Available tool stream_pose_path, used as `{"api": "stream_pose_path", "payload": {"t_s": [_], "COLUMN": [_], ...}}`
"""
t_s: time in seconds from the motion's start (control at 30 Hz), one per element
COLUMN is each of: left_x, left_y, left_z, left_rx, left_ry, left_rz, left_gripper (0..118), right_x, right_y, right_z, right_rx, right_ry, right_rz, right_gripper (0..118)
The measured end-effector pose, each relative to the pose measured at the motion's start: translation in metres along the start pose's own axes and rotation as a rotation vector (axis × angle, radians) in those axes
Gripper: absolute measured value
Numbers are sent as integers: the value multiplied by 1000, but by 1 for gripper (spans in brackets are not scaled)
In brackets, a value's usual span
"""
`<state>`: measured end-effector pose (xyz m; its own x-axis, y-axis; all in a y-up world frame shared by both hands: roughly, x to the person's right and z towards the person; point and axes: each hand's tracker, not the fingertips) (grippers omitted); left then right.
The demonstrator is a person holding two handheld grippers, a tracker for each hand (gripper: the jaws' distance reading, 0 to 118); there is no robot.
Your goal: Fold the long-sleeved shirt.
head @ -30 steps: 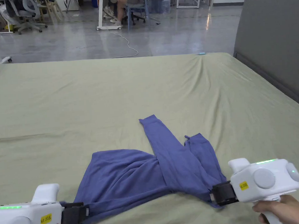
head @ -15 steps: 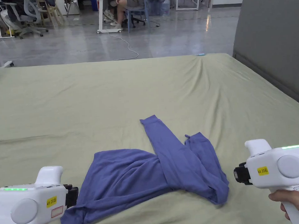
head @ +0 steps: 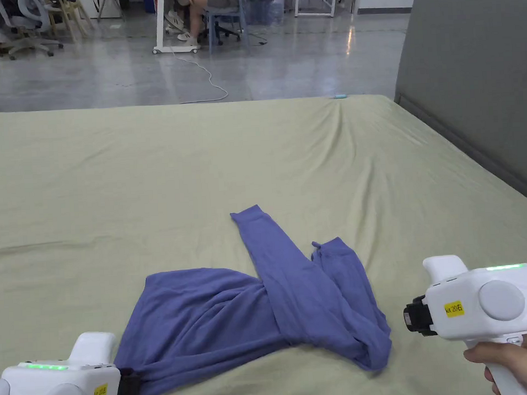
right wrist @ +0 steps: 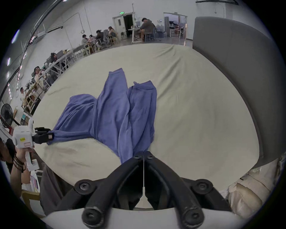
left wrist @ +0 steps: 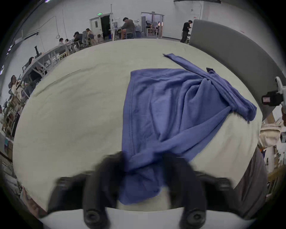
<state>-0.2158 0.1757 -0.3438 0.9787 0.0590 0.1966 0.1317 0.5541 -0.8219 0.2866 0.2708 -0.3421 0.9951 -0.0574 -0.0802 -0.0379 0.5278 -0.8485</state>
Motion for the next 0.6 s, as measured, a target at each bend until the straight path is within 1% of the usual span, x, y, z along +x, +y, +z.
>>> {"api": "stream_pose_path", "payload": {"t_s": [0.03,0.07,0.2,0.33,0.37,0.4,0.43,0.47,0.5,0.53,0.57,0.6], "left_x": [1,4,11,4,2,1,0,0,-1,0,0,0], "left_y": [0,1,5,11,12,12,12,13,13,13,13,14], "left_z": [0,3,12,20,22,23,24,25,25,25,25,23], "left_rx": [3,1,3,21,22,24,27,28,28,28,29,27], "left_ry": [-34,-53,-51,-82,-88,-88,-87,-90,-94,-96,-95,-95], "left_rz": [15,25,-35,12,25,33,38,42,45,46,48,53], "left_gripper": [2,1,1,1,1,1,1,1,1,1,1,1], "right_x": [2,3,2,1,-1,-4,-7,-10,-13,-16,-20,-25], "right_y": [4,8,29,57,62,63,64,62,59,56,50,43], "right_z": [-4,-7,-17,-29,-32,-34,-38,-46,-53,-58,-64,-74], "right_rx": [-4,-7,-8,-5,-29,-62,-105,-131,-149,-152,-185,-241], "right_ry": [-4,-6,-9,-12,-21,-17,-2,41,58,66,54,45], "right_rz": [-2,-1,10,28,46,52,67,90,109,118,133,150], "right_gripper": [0,0,0,0,13,43,88,107,108,105,103,96]}}
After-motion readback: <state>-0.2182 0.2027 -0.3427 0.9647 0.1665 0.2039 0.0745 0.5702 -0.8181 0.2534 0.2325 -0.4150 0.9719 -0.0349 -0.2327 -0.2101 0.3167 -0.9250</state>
